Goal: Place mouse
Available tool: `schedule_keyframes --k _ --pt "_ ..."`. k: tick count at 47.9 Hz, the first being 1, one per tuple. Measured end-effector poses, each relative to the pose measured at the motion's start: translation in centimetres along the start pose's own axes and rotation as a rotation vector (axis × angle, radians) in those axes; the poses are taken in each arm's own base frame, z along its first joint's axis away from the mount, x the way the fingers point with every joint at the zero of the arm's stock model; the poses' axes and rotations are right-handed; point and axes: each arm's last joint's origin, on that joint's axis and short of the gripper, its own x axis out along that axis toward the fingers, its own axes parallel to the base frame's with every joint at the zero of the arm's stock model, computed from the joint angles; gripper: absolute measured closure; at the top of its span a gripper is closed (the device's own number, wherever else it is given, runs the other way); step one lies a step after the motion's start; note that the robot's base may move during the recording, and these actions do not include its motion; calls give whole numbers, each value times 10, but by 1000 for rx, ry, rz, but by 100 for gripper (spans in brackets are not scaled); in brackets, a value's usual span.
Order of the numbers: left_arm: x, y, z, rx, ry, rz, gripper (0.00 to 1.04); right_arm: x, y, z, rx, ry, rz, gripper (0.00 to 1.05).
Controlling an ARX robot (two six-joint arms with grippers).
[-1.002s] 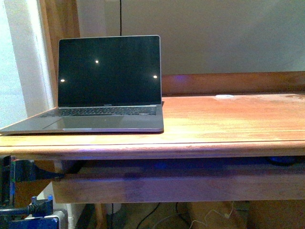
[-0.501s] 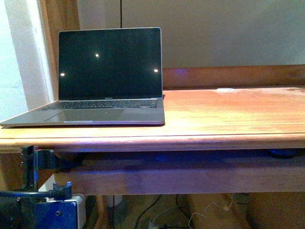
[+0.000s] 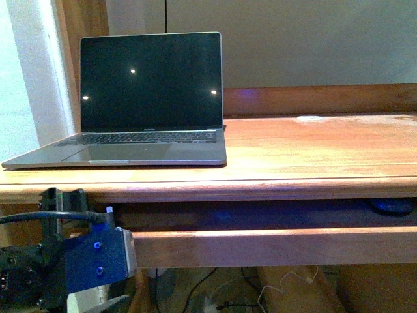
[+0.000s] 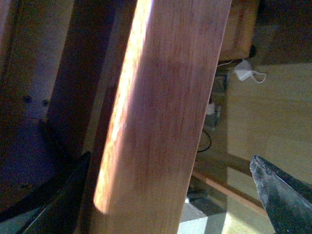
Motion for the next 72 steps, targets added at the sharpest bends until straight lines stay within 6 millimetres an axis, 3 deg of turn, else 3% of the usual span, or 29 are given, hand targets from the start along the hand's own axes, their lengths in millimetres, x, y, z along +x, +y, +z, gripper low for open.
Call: schedule_keyframes --k 52,60,72 --pt "-58 -45 102 -510 -154 -287 8 0 0 0 0 0 0 7" --pt "-65 -35 110 -663 -204 -262 8 0 0 0 0 0 0 7" --pt "-90 9 134 -890 -390 -177 8 0 0 0 0 0 0 7"
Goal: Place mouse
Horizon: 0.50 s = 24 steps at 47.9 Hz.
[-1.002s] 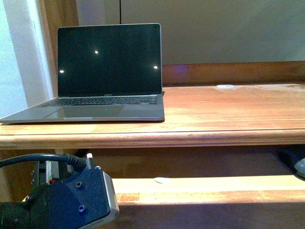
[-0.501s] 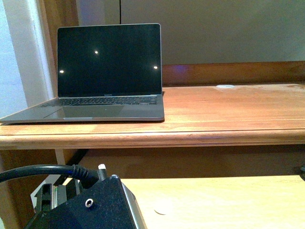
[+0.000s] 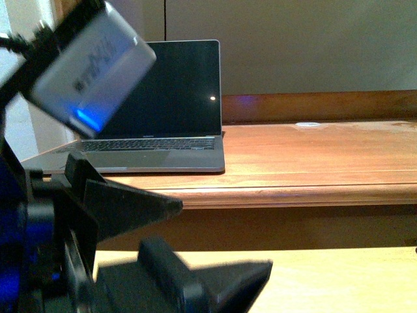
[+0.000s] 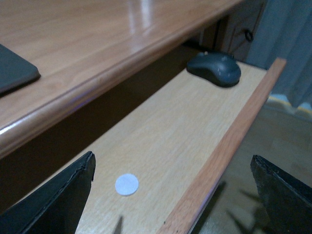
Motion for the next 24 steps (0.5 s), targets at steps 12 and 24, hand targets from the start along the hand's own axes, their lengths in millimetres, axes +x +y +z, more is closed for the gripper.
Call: schedule_keyframes --k 12,24 --pt "-17 2 22 -68 -74 254 8 0 0 0 0 0 0 7" --pt "-71 -2 34 -19 -85 850 8 0 0 0 0 0 0 7"
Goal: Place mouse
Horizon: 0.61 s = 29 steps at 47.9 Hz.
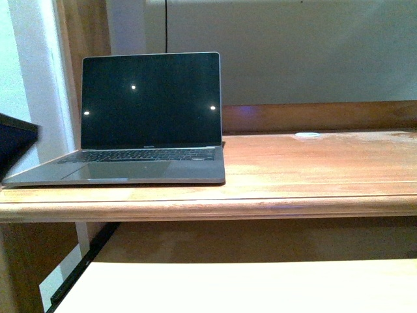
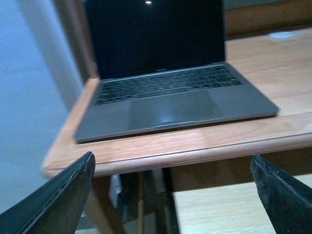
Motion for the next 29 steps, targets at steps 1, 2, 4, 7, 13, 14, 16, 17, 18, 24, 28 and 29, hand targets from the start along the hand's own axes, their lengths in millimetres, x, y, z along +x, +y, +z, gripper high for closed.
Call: schedule_keyframes --k 1,2,4,7,13,14,16,17,18,24,28,29 --pt "-8 3 1 3 -2 39 8 0 0 0 0 0 0 7" --pt "-14 4 2 1 -3 62 8 0 0 0 0 0 0 7" --pt "-28 6 1 2 2 103 8 0 0 0 0 0 0 7" --pt "-47 7 -4 7 21 147 8 0 0 0 0 0 0 7" --pt "-82 7 -17 -14 36 192 8 0 0 0 0 0 0 7" --pt "-85 7 -19 -29 32 180 8 0 0 0 0 0 0 7" --pt "-87 8 -20 -52 33 181 8 0 0 0 0 0 0 7" --pt "-87 8 -21 -59 27 179 9 0 0 0 0 0 0 7" --pt "-87 8 -22 -78 9 171 12 0 0 0 0 0 0 7" --pt "-88 16 -56 -124 -35 130 38 0 0 0 0 0 -1 7" --pt "-88 22 -71 -128 -29 139 53 0 0 0 0 0 0 7" --pt "-88 23 -74 -129 -29 139 56 0 0 0 0 0 0 7"
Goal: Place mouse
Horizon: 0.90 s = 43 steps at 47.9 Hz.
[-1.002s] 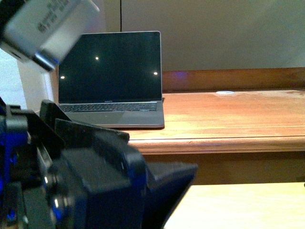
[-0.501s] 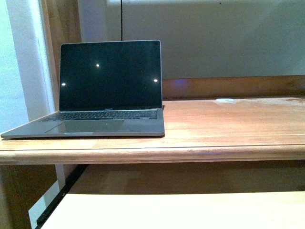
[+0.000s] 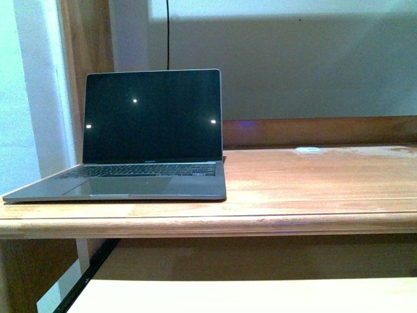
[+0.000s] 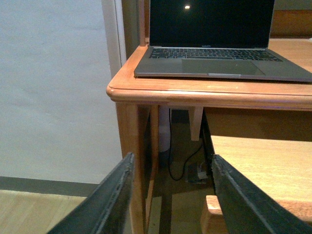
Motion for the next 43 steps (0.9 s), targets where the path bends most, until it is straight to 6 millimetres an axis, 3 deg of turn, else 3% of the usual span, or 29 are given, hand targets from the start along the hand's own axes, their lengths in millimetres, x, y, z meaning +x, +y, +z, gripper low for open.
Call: schedule_keyframes --k 12,25,43 --pt "0 15 -18 -12 -9 9 102 0 0 0 0 0 0 7" --pt "-1 31 -31 -11 -9 20 102 0 0 0 0 0 -1 7" --pt "-1 31 -46 -11 -9 14 102 0 0 0 0 0 0 7"
